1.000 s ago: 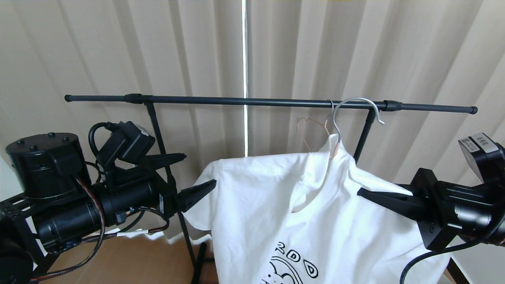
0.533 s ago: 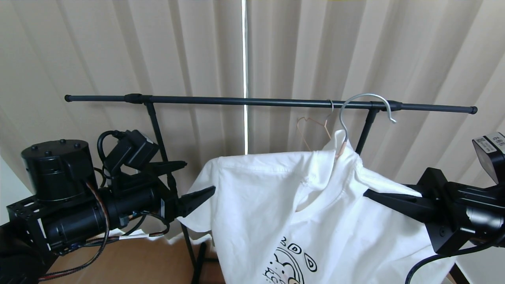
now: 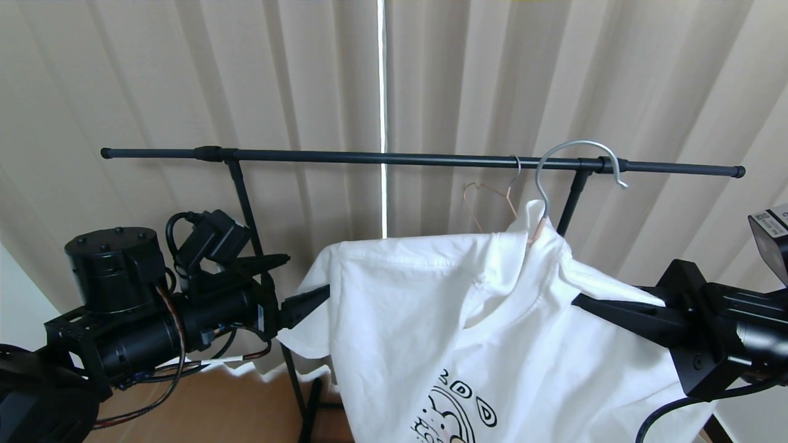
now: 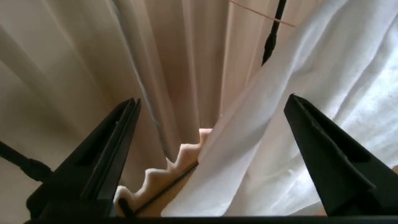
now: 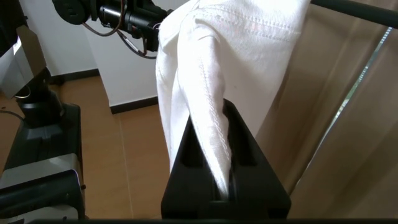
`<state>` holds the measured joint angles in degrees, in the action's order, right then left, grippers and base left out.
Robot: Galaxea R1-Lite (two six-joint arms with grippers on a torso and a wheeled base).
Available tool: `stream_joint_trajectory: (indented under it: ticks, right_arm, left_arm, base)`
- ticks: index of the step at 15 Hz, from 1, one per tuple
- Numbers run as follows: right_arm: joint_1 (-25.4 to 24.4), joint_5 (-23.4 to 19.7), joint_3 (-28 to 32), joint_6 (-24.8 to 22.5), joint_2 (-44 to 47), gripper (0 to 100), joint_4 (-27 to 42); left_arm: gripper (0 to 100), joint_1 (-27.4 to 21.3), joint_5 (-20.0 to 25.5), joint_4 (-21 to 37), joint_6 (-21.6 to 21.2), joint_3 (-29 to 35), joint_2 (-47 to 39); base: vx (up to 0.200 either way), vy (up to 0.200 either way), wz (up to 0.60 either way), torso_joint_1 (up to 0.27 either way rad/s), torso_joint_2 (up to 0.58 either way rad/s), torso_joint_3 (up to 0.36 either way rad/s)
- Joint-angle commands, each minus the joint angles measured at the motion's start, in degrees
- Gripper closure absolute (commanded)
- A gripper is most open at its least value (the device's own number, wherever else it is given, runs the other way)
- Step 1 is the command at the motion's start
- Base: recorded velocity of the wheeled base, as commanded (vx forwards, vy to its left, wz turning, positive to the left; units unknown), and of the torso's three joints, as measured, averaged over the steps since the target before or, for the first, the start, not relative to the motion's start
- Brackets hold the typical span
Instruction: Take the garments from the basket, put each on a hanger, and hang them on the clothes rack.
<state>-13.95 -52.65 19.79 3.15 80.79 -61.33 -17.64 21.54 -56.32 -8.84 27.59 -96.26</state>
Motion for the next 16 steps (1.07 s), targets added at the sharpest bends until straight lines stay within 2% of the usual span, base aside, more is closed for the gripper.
stream_joint_trajectory:
  ticks: [1, 6, 16]
  right_arm:
    - [-0.03, 0.00, 0.08, 0.02, 0.16, 100, -0.02]
    - [0.24, 0.09, 0.34, 0.28, 0.34, 100, -0.10]
    - [0.32, 0.09, 0.52, 0.55, 0.16, 100, -0.10]
  left_arm:
    - [100, 0.06, -0.01, -0.02, -0.04, -0.25, -0.77]
    - [100, 0.15, -0.10, -0.02, -0.04, -2.27, 2.21]
    - [100, 3.75, -0.01, -0.02, 0.05, -4.21, 4.67]
  base:
    - [0.000, 0.000, 0.00, 0.000, 0.00, 0.000]
    - [0.000, 0.000, 0.00, 0.000, 0.00, 0.000]
    - [0.000, 0.000, 0.00, 0.000, 0.00, 0.000]
